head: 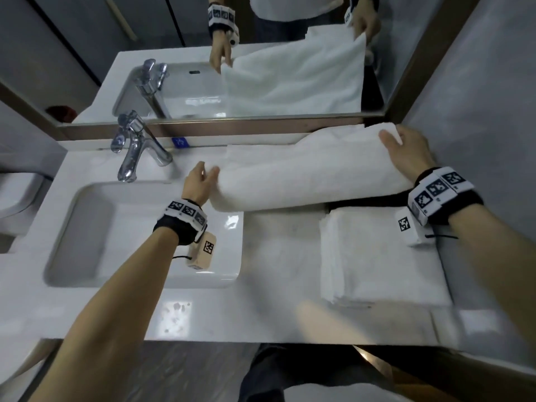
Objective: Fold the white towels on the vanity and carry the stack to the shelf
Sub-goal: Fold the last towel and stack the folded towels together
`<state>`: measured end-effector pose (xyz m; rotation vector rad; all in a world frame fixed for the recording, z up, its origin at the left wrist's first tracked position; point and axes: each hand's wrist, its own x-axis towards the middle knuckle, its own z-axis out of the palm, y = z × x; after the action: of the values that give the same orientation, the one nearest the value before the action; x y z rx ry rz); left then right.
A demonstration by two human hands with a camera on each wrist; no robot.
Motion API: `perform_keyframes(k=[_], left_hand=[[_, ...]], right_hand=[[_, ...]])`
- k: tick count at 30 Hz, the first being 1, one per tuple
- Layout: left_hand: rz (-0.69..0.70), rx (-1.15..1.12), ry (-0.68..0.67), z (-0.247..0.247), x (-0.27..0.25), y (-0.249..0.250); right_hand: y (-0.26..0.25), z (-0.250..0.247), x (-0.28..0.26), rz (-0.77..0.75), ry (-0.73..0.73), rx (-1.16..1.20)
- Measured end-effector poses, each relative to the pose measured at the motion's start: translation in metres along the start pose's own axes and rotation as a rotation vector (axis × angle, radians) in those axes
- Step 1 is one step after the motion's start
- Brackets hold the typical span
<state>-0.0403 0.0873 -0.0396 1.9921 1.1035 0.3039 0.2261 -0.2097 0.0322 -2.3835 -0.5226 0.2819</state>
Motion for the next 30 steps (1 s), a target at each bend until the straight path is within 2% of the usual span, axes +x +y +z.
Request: perform_keyframes(k=[3,5,8,11,15,19,22,23,25,27,30], left_hand=[[-0.052,0.07,-0.043,-0.005,0.002,0.003],[-0.118,0.149,-0.118,-0.007,-0.002,0.0],[-0.209,0.27,-0.319,-0.002,-0.015,-0.017],[-0.341,0.238,-0.529,0.014,-0.041,-0.044],[-0.467,0.158,-0.694,0.023,-0.072,-0.067],[-0.473,0.075,-0.776,0.028,-0.089,-0.075],[-0.471,-0.084,-0.754,0.032,-0.097,-0.076],[-0.453,-0.133,-0.71,0.031,-0.099,-0.073],[-0.394,-0.181,-0.536,0.025,-0.1,-0.068],[-0.305,-0.296,-0.371,0.015,-0.099,-0.07],[-0.186,-0.481,-0.349,-0.003,-0.1,-0.068]], right_hand=[[-0.005,-0.006,-0.003,0.058,-0.011,-0.032],[-0.006,-0.008,-0.007,0.133,-0.106,-0.063],[0.003,-0.008,-0.019,0.256,-0.254,-0.168],[0.026,-0.001,-0.041,0.324,-0.369,-0.288],[0.05,0.007,-0.069,0.411,-0.314,-0.195],[0.061,0.009,-0.089,0.451,-0.263,-0.096],[0.068,0.006,-0.098,0.375,-0.258,-0.044],[0.07,0.004,-0.1,0.339,-0.231,-0.017],[0.073,-0.002,-0.104,0.283,-0.182,0.052],[0.074,-0.007,-0.107,0.205,-0.236,0.062],[0.074,-0.011,-0.112,0.129,-0.356,0.04]])
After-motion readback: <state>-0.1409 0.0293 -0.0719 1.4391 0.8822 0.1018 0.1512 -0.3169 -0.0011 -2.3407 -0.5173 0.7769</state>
